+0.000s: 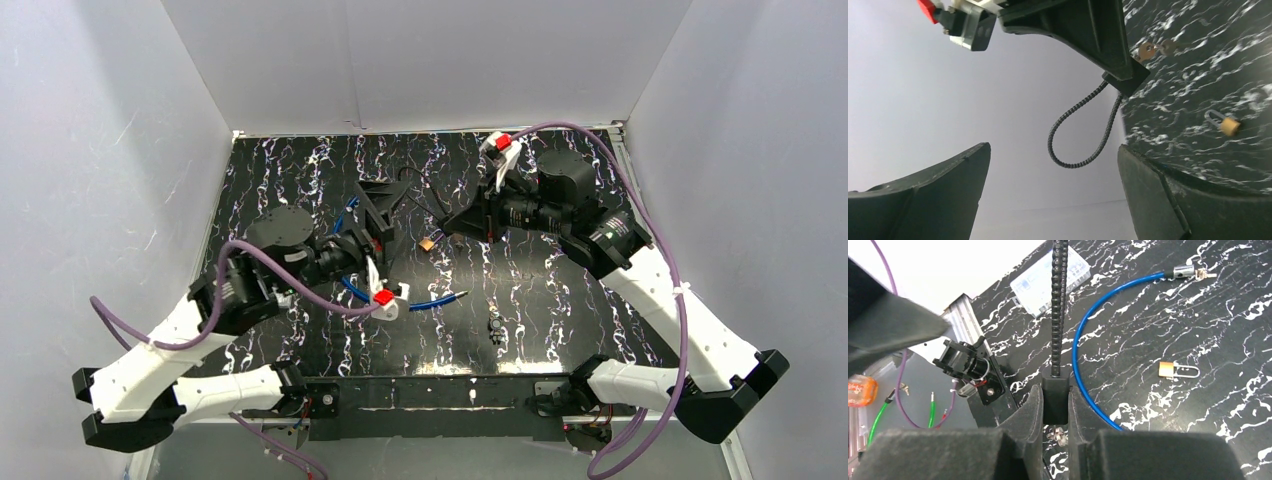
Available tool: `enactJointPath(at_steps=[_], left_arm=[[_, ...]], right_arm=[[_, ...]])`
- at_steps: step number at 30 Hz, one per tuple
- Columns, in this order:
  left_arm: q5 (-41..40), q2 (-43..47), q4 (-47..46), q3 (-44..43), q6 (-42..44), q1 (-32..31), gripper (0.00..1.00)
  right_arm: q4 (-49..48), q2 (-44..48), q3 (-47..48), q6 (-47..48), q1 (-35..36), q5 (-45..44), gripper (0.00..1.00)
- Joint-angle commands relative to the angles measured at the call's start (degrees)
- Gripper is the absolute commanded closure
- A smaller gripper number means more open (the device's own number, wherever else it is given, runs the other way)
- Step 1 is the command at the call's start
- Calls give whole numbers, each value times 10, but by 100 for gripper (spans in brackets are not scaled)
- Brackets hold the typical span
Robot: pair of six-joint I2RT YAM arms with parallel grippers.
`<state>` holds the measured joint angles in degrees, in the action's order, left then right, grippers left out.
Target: Unlock with the key
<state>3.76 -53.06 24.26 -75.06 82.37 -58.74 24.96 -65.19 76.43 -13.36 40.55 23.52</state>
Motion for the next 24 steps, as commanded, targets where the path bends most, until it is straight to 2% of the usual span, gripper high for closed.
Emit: enactJointPath(at_steps=[1,4,6,11,15,20,24], left_arm=[[52,-53,219,-130,-172,7,2],[140,-110,293,-233,-273,63,2],[194,-143,332,-283,-298,100,2],[285,-196,444,-342,-235,118,2],[304,-228,482,-367,-198,119,2],[334,-290,546,-444,-197,119,2],[336,-288,532,-431,-213,119,4]], right_arm=[[11,23,37,53,12,-22,99],[15,37,30,83,34,-31,99],[15,47,26,95,48,-34,99],[45,58,30,100,74,-40,99],[53,67,12,111,118,-68,99],[79,56,28,132,157,-114,99],[77,59,35,153,165,-129,99]])
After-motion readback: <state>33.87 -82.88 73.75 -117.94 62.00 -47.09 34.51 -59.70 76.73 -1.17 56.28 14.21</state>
